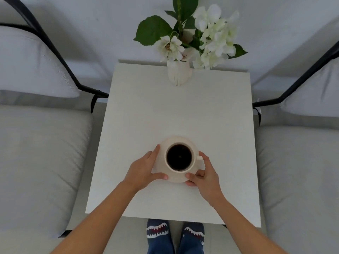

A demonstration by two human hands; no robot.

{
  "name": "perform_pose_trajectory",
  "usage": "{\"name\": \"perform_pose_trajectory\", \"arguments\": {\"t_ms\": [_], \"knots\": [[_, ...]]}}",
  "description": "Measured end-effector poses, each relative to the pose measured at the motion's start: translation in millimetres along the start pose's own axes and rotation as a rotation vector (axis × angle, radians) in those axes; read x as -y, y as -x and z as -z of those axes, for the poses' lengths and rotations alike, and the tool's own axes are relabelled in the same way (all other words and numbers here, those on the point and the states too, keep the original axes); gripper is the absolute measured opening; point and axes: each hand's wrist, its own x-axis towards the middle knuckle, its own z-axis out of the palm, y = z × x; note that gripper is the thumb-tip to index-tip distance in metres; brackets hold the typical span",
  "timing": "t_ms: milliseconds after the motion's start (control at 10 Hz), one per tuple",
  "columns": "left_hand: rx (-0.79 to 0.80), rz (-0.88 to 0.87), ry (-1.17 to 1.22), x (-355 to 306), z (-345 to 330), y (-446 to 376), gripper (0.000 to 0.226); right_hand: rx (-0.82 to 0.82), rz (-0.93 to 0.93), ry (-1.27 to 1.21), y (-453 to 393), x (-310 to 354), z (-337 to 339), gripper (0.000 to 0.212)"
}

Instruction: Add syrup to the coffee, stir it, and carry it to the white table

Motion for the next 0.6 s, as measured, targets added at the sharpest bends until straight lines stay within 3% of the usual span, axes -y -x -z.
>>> {"name": "perform_pose_trajectory", "arguments": {"t_ms": [300,500,600], "knots": [[-0.044,-0.035,-0.288,5,1,-10,0.122,-0.026,0.031,0.111,-5,0,-6,0.083],[-0.148,-0.083,-0.346,12,-3,-13,0.124,0.000,0.040,0.228,-5,2,-11,0.086],[-0.100,-0.042,-0.271,12,-3,-11,0.120,0.091,0.022,0.307,-6,9,-3,0.091]]}}
